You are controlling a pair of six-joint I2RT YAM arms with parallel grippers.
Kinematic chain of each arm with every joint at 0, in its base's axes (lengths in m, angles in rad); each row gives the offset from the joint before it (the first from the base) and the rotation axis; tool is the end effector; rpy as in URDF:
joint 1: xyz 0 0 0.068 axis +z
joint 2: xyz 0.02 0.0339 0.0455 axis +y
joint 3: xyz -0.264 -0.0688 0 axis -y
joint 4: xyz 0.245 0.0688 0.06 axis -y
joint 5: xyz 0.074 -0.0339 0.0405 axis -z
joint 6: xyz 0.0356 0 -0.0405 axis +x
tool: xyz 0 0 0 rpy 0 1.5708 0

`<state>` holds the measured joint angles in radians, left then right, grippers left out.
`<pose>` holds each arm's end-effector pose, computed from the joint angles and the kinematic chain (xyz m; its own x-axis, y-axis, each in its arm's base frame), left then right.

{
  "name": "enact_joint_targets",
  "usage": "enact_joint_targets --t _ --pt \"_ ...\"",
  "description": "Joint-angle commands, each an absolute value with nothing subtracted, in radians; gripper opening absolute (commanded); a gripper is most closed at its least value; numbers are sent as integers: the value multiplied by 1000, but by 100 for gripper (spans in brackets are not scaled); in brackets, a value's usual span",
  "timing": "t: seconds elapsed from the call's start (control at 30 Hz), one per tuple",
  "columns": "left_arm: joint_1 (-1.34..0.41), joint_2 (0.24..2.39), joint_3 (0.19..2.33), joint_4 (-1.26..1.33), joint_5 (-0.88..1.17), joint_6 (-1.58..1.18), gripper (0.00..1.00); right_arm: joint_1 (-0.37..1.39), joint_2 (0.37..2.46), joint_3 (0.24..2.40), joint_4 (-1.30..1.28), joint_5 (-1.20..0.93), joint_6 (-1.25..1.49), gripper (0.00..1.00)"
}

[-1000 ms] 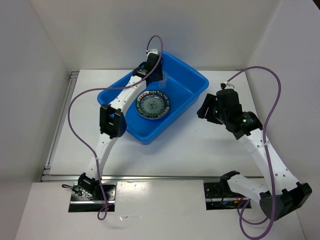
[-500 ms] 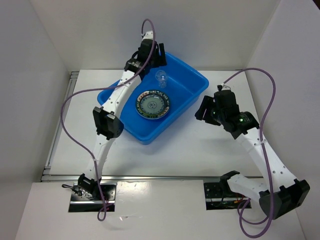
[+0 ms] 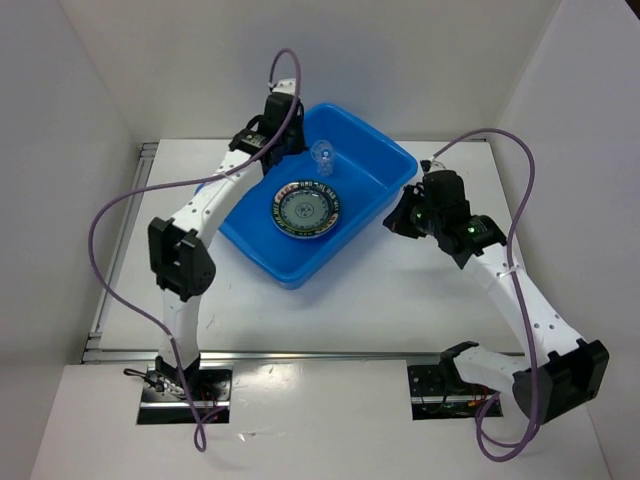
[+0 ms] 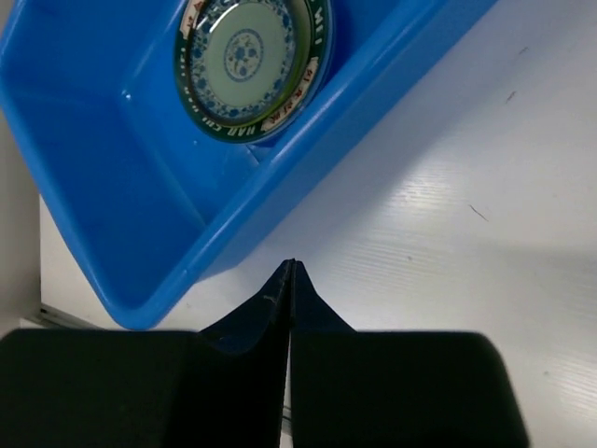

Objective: Place the mixed dishes into the plastic bin

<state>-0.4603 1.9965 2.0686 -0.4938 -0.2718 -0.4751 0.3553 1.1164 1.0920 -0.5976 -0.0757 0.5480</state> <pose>0.4234 -0.1993 0.3871 -0.4215 -0.2829 -0.8616 0.0176 0.9474 -0.3196 0.2236 0.0858 0.3409 -0.6770 0.3029 -0.6707 -0.0607 0.8853 0.4610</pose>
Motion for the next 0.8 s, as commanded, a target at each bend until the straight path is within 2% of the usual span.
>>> enact_joint_targets --t 0.0,0.1,0.27,0.4,0.77 --pt "-456 2130 2184 -546 -353 -428 8 350 1179 1176 -503 -115 522 1" --pt "-456 2187 2235 -549 -313 -439 0 350 1354 1309 -503 -147 488 1" --pt "-456 2285 2350 -472 -265 -439 0 350 1521 1466 -483 -184 498 1" --pt "-456 2410 2534 -472 -227 -459 0 350 1523 1450 -494 -193 499 1" --pt "-456 2611 2681 -419 -181 -502 0 350 1364 1275 -568 -92 489 1"
